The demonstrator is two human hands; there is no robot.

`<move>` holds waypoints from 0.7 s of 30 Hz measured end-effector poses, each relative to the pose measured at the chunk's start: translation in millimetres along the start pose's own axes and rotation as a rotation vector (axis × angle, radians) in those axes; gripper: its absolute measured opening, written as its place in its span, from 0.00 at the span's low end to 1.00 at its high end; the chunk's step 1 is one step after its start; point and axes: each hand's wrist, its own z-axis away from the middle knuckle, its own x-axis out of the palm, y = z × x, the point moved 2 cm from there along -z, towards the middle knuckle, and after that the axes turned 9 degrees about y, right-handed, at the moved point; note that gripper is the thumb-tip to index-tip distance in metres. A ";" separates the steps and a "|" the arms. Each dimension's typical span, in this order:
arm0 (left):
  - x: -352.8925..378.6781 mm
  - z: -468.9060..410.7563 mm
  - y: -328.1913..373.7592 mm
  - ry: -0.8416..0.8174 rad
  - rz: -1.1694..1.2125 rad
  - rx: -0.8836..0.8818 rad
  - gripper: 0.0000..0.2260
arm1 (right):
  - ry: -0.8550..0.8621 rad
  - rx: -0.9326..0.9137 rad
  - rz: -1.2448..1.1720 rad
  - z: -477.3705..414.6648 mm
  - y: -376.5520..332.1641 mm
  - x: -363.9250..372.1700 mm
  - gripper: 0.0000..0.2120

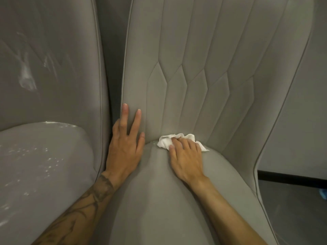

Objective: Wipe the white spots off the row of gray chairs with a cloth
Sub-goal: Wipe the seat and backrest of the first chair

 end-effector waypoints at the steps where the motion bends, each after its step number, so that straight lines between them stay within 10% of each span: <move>1: -4.3 4.4 0.4 -0.024 0.021 -0.008 0.31 | -0.014 0.000 -0.013 0.3 -10.3 4.6 0.26; 21: -48.9 69.0 3.9 -0.332 -0.077 -0.102 0.27 | -0.206 -0.307 -0.259 6.5 -50.8 12.1 0.20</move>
